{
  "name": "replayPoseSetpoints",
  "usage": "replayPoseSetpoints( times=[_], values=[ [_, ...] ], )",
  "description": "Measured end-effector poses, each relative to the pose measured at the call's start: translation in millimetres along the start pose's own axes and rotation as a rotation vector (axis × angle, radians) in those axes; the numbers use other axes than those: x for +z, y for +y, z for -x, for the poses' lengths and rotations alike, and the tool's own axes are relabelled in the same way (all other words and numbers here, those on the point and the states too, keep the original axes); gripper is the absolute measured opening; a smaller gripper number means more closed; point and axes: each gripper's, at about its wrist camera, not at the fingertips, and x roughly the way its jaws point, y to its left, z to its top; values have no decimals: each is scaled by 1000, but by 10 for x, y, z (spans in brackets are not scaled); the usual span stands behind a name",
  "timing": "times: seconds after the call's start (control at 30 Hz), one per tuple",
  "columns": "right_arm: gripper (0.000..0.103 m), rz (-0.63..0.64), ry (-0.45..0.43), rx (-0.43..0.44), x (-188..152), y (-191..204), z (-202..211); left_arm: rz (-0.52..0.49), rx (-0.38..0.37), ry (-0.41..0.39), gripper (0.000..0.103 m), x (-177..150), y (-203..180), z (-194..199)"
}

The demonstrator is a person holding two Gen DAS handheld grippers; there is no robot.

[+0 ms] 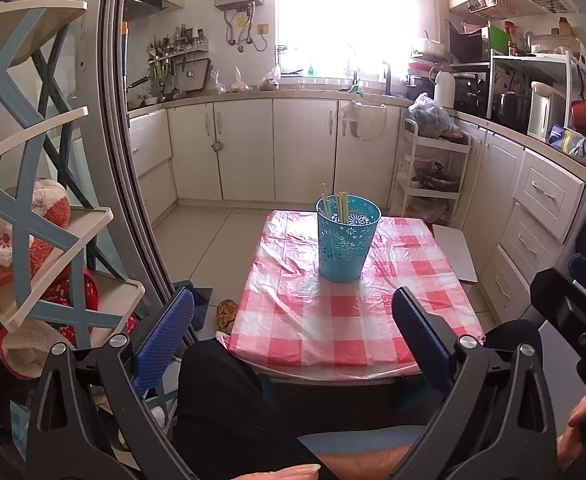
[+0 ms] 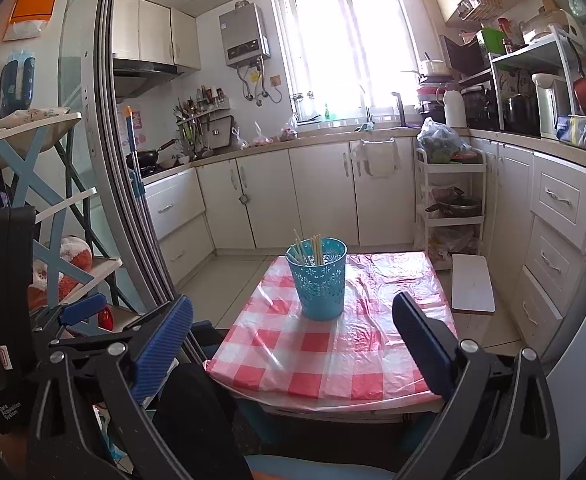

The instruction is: Organize utensils

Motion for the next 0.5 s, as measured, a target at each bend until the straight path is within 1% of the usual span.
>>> replayPoseSetpoints(
  times=[0.5],
  values=[
    [96,7,-11,2,3,27,57,10,15,-23,95,-14,43,110]
  ],
)
